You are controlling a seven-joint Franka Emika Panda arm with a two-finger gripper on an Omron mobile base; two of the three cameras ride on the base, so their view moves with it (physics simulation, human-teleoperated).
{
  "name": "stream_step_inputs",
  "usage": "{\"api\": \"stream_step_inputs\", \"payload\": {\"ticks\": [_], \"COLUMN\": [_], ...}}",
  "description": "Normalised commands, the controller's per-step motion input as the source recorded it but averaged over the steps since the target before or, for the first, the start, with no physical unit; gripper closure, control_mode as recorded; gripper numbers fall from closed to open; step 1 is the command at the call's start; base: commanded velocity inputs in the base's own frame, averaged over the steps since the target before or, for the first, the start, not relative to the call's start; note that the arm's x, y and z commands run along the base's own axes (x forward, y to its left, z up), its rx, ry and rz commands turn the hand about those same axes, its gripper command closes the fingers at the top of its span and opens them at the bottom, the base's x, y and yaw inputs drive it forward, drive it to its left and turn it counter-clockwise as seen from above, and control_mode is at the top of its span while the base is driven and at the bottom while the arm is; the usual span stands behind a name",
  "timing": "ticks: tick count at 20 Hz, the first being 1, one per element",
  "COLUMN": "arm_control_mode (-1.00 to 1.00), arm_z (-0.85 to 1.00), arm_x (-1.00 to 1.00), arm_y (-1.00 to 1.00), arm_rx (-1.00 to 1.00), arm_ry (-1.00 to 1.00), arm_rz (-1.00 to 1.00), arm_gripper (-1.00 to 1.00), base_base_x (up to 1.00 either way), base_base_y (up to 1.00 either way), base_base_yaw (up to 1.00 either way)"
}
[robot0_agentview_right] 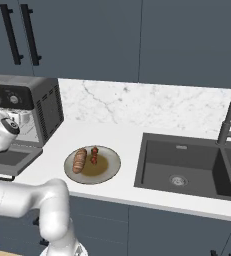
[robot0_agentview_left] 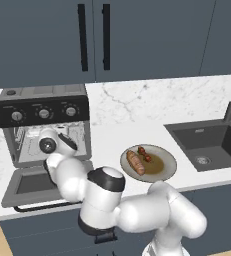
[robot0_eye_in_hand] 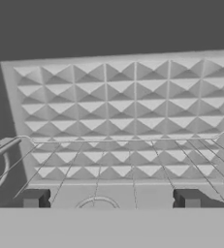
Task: Pick up the kebab skewer and baguette bread, and place them inside the toaster oven. Close the toaster oven door and start by setting the timer.
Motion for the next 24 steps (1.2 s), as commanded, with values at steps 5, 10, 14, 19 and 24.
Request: {"api": "stream_step_inputs", "payload": {"ticks": [5, 10, 14, 19, 24], "arm_control_mode": [-1.0, -1.0, -1.0, -1.0, -1.0], "arm_z": [-0.53, -0.72, -0.9, -1.0, -0.95], "arm_x": [0.0, -0.26, -0.68, -0.86, -1.0], "arm_y": [0.08, 0.01, 0.03, 0.02, 0.0], "arm_rx": [-0.06, -0.05, -0.04, -0.04, -0.07], "arm_ry": [0.13, 0.22, 0.23, 0.21, 0.21], "arm_rz": [0.0, 0.0, 0.0, 0.0, 0.0], "arm_gripper": [-1.0, -1.0, -1.0, -1.0, -1.0], "base_base_x": [0.0, 0.0, 0.0, 0.0, 0.0], "base_base_y": [0.0, 0.0, 0.0, 0.0, 0.0], "base_base_yaw": [0.0, 0.0, 0.0, 0.0, 0.0]}}
